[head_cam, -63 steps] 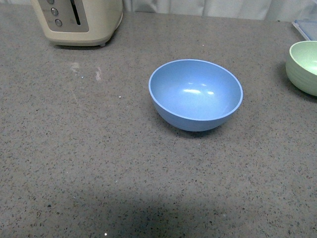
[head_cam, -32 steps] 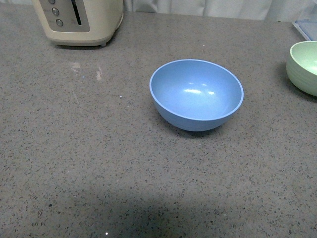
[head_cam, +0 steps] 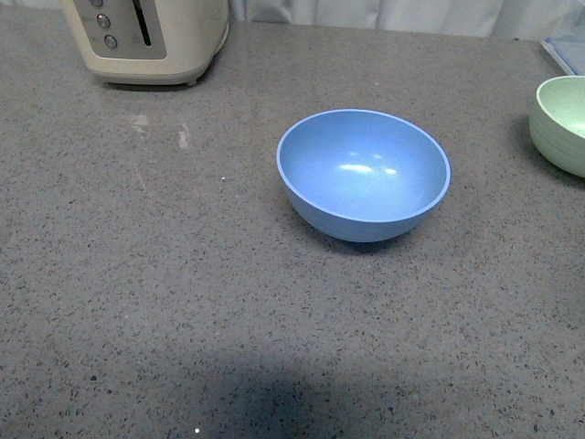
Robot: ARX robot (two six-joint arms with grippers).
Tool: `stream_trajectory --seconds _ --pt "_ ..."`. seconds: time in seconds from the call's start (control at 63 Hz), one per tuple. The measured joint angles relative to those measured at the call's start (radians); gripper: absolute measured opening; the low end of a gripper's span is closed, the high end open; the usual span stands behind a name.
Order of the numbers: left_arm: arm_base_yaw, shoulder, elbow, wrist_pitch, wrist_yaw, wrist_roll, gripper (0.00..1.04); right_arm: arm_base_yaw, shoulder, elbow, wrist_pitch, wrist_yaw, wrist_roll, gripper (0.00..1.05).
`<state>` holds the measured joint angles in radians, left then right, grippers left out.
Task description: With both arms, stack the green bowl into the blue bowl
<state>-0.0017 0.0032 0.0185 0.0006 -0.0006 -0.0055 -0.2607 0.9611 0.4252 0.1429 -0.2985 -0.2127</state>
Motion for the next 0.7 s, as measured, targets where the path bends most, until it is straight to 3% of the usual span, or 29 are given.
stream_trajectory --seconds 0.143,0.286,0.698 --pt "0.0 0.0 0.0 0.0 0.0 0.0 0.98 0.023 0.237 0.172 -0.146 -0.09 -0.167 0.95" --pt "0.0 0.0 0.0 0.0 0.0 0.0 0.98 0.057 0.361 0.264 -0.204 -0.108 -0.299 0.95" --pt "0.0 0.0 0.0 0.0 0.0 0.0 0.98 0.146 0.663 0.447 -0.22 -0.066 -0.512 0.95"
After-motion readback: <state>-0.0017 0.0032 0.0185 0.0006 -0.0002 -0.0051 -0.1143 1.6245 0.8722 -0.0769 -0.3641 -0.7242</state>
